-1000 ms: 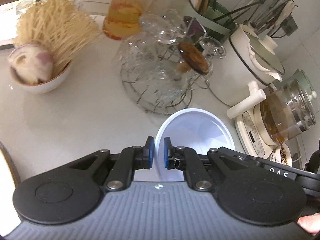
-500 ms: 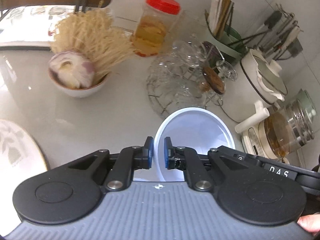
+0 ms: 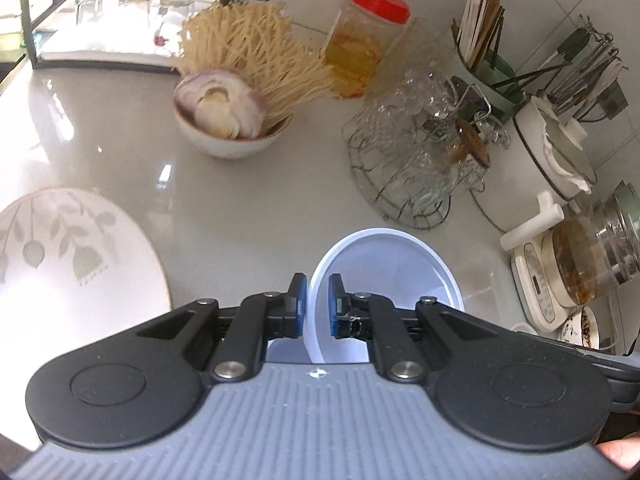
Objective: Organize plates and bowls
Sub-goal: 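Carry the second plastic bowl and lower it into the first, opening both grippers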
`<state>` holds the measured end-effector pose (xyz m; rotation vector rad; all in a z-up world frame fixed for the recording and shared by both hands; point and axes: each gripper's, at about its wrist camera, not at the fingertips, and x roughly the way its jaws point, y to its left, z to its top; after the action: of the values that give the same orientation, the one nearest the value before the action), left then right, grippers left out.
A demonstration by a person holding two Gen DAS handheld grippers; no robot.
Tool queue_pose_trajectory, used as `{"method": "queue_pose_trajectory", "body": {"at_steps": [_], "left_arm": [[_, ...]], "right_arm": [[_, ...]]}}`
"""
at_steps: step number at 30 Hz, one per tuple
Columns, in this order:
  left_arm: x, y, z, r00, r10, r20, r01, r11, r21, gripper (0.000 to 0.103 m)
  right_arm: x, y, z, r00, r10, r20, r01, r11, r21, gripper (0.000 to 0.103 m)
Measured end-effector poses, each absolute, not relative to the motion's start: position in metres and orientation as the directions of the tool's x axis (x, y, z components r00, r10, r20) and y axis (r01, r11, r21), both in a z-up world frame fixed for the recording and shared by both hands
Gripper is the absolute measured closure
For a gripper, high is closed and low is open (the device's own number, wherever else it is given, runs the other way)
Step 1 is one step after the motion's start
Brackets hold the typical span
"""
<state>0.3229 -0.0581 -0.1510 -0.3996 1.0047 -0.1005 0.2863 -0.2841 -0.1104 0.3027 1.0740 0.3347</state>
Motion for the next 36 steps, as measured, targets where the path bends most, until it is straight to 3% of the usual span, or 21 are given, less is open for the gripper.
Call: {"method": "queue_pose_trajectory", "body": {"at_steps": [28,30,32,34,36], "left_arm": [[0.303,-0.042,-0.177,0.396,-0.317,-0.862,-0.078,0.924,-0.375,0.091],[0.303,-0.042,-0.180,0.386,-0.332,-0.861,-0.078,0.918,-0.389,0.083],[0.302,-0.043,-0.180,0.389,-0.346,-0.854,-0.052,0.917,-0.395,0.063],[0.301,-0.046,-0.176,0.400,-0.334,-0.853,-0.026,0.927,-0.375,0.049],[0.298,-0.046,-0.174,0.405,-0.330,-0.853,-0.011,0.931,-0.365,0.047]], "right_arm": [[0.260,-0.267,-0.121,0.402,0.359,-0.843,-0.043,0.926,0.374,0.083],[0.261,-0.268,-0.122,0.411,0.366,-0.835,-0.038,0.922,0.386,0.083],[0.261,-0.267,-0.122,0.419,0.372,-0.828,-0.049,0.920,0.388,0.083],[0.260,-0.264,-0.122,0.429,0.367,-0.825,-0.060,0.923,0.380,0.083],[0.260,-0.263,-0.121,0.437,0.363,-0.823,-0.057,0.924,0.377,0.073]]}}
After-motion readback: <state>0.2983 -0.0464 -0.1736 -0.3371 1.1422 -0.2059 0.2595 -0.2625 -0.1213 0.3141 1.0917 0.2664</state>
